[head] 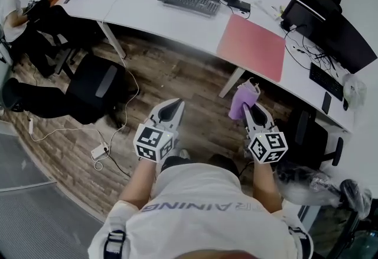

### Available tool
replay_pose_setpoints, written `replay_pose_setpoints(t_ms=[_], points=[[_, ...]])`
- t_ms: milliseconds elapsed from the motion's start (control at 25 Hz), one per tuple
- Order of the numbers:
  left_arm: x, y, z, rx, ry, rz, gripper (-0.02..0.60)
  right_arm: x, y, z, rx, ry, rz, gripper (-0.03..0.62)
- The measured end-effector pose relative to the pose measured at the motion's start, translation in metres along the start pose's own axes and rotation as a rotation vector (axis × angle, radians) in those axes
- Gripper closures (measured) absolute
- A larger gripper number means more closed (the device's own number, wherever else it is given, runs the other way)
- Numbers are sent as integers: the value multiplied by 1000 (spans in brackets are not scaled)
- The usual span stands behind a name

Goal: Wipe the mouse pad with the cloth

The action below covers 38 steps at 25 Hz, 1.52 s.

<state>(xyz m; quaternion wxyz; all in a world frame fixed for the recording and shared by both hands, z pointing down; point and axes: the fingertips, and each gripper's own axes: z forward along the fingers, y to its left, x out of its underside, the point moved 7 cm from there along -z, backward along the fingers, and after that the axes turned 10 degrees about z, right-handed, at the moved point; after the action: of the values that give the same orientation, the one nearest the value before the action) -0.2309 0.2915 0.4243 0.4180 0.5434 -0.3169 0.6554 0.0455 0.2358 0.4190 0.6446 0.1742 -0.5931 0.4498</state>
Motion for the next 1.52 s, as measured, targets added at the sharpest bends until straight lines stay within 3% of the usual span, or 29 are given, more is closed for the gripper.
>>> replay_pose_setpoints(t_ms=[360,720,960,1520], points=[[-2,33,39,66,5,-37,549,-7,-12,36,47,11,17,497],[-16,44,101,73,12,-22,549,-26,-60,78,24,-14,40,497],[-35,37,167,78,26,1,549,-47,-119,98,24,-19,70,497],[-80,-19,359,166,75,100,549,-102,-301,107,123,-47,133,497]])
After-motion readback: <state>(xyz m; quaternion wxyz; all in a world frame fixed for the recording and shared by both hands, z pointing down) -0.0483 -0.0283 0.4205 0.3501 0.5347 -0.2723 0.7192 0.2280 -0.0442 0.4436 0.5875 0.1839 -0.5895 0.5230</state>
